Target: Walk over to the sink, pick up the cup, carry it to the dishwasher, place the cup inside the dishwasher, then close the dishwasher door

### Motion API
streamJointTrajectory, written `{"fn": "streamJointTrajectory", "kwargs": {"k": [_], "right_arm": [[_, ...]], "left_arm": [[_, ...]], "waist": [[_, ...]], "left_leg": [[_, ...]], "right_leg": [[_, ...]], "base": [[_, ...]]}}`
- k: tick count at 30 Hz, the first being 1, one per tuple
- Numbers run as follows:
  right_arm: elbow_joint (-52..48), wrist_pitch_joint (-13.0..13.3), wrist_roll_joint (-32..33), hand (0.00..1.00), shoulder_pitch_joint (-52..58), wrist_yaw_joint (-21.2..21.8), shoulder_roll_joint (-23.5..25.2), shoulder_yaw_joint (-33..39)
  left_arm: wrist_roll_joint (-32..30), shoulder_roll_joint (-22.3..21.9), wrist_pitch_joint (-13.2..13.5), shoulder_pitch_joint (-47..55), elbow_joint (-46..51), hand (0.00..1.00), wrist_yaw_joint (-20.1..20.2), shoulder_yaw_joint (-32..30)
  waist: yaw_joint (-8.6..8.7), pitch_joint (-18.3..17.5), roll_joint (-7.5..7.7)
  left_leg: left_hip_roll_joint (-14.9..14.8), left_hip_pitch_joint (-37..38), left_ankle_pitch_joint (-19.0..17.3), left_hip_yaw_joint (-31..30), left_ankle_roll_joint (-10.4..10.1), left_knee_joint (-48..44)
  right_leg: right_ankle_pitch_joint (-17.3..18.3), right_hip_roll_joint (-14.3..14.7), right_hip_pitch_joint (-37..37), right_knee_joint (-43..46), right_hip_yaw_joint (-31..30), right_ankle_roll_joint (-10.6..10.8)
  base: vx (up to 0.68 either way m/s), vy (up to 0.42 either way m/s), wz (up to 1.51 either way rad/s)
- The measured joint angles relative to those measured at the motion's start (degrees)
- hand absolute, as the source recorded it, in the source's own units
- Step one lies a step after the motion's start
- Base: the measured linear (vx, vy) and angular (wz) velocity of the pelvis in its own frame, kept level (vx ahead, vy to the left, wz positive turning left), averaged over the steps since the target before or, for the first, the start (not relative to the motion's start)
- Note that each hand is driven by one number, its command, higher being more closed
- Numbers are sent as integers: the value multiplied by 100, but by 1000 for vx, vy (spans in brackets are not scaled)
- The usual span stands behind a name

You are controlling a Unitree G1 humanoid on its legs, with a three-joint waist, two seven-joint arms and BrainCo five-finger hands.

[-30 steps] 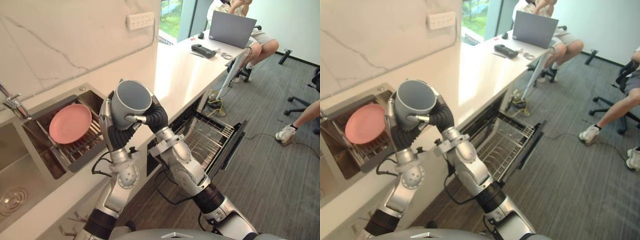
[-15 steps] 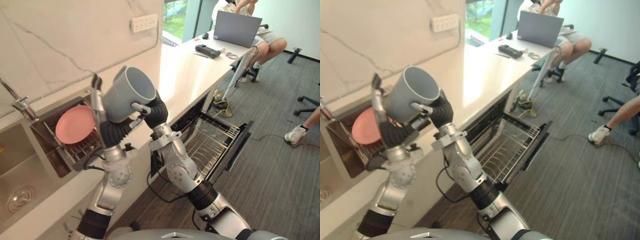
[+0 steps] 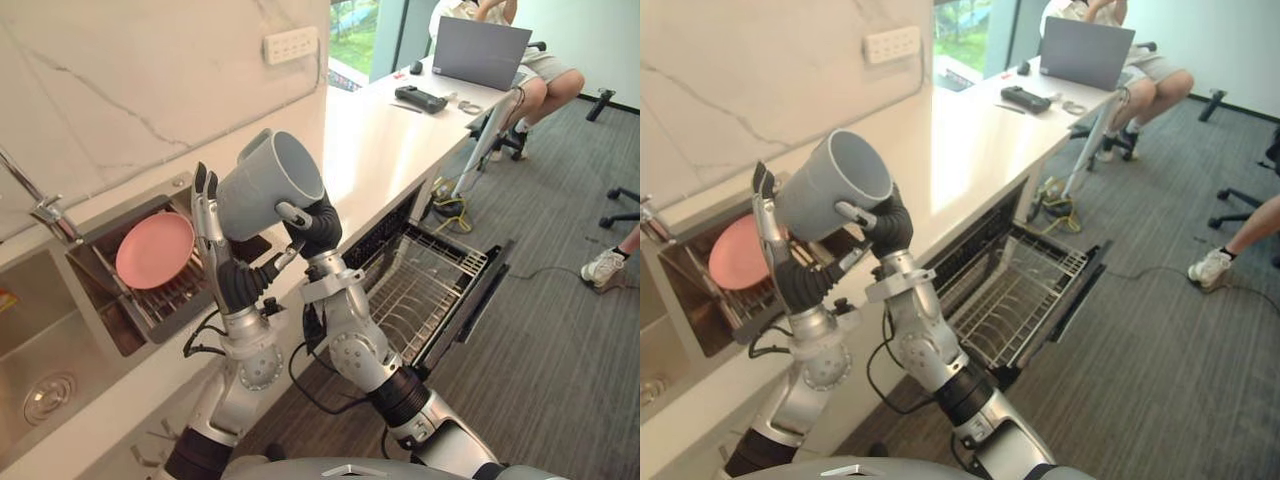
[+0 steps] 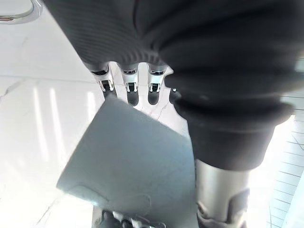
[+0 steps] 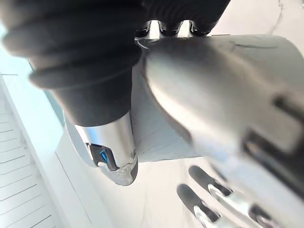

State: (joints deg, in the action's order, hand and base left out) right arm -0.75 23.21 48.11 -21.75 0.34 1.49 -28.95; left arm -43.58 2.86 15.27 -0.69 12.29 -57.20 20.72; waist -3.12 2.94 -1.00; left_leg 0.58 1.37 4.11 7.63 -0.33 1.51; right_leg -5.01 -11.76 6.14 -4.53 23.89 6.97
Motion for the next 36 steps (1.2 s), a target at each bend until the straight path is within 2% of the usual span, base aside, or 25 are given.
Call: {"fn": "streamJointTrajectory", "kwargs": {"k": [2,5,9,12,14,15,17,18,19,20,21,22,24,25,27,29,32,36], "right_arm": [[-33,121,-232,100,175,-204,15,404],[-63,474,-355,100,468,-470,-3,1033],[-149,844,-275,100,590,-484,-87,1656],[-542,1168,-113,100,627,-464,-218,1904],[-620,1212,-115,100,656,-469,-241,2078],[-699,1206,-121,100,746,-490,-269,2225],[-740,1181,-155,100,901,-624,-273,2482],[-740,1150,-288,100,993,-713,-274,2674],[-740,1140,-371,100,1055,-724,-280,2795],[-740,1123,-517,100,1162,-799,-308,3048],[-742,1087,-584,100,1242,-855,-338,3329],[-741,1044,-584,100,1283,-865,-358,3477],[-741,931,-602,100,1447,-909,-598,3972],[-739,897,-632,100,1483,-908,-668,4109],[-734,785,-761,100,1580,-868,-885,4609],[-709,742,-788,100,1710,-761,-1045,4934],[-438,550,-797,100,1788,-512,-1225,5235],[91,202,-864,100,2003,-358,-1274,5206]], "left_arm": [[44,1,-52,-30,73,0,12,-248],[78,51,-155,-35,66,0,-24,-471],[-17,51,-155,-34,62,0,-79,-424],[-54,41,-138,-41,48,0,42,-351],[8,40,-84,-53,42,0,185,-342],[302,40,79,-109,-16,0,423,-300],[1276,32,480,-226,-212,0,1116,-218],[2120,7,724,-253,-301,0,1760,-160],[2593,-11,807,-256,-336,0,2174,-114],[3664,-22,899,-260,-424,0,3078,11],[4500,-20,894,-260,-534,0,3819,173],[4862,-19,865,-261,-605,0,4165,256],[6072,-25,463,-270,-919,0,5296,560],[6340,-26,305,-277,-1005,0,5521,630],[7043,-61,-332,-284,-1500,0,6153,734],[7247,-69,-753,-269,-1943,0,6453,793],[6999,-51,-1144,-52,-2713,0,6634,920],[5931,67,-1160,516,-3418,0,6539,858]], "waist": [[-1,1,4],[57,27,42],[160,59,89],[304,63,94],[308,64,95],[311,66,97],[332,69,103],[361,75,107],[383,77,108],[408,85,117],[438,122,130],[461,128,137],[557,135,149],[593,137,150],[700,155,159],[741,160,166],[798,203,177],[782,250,208]], "left_leg": [[6,66,48,11,7,105],[7,98,74,42,-4,179],[-2,157,28,160,-64,207],[-14,177,11,223,-77,226],[-39,187,3,350,-45,212],[-47,185,-10,391,-48,211],[-55,190,-38,467,-35,188],[-57,189,-61,521,-30,175],[-55,189,-70,536,-29,171],[-54,198,-92,601,-21,164],[-54,242,-118,672,-27,165],[-53,260,-135,701,-28,165],[-45,290,-202,815,-32,149],[-41,287,-206,834,-28,151],[-41,279,-226,937,-26,153],[-42,260,-240,956,-26,153],[-48,256,-259,955,-30,163],[-44,195,-264,855,-29,157]], "right_leg": [[2,-3,5,4,-11,1],[2,-2,-16,0,-49,-1],[-6,1,-30,-8,-146,-10],[-23,14,-44,-38,-199,4],[-55,35,-110,-34,-332,22],[-80,46,-137,-15,-383,52],[-104,53,-165,-9,-455,53],[-114,53,-195,-8,-518,55],[-116,52,-203,-8,-543,57],[-121,48,-226,-8,-604,61],[-120,45,-226,-8,-673,61],[-119,45,-227,-8,-711,62],[-104,30,-260,-8,-822,70],[-104,28,-278,-7,-852,72],[-106,27,-348,-6,-946,78],[-111,28,-375,-4,-965,96],[-94,20,-393,25,-960,103],[-70,11,-392,29,-876,117]], "base": [[-13,6,-2],[-24,12,-5],[-13,9,-15],[10,0,-14],[17,-7,-29],[23,-11,-24],[17,-6,-21],[2,3,-20],[-5,6,-24],[-7,5,-25],[-10,6,-27],[-11,6,-30],[-8,6,-25],[-1,1,-22],[1,-6,-21],[12,-20,-8],[4,-8,1],[2,-29,14]]}}
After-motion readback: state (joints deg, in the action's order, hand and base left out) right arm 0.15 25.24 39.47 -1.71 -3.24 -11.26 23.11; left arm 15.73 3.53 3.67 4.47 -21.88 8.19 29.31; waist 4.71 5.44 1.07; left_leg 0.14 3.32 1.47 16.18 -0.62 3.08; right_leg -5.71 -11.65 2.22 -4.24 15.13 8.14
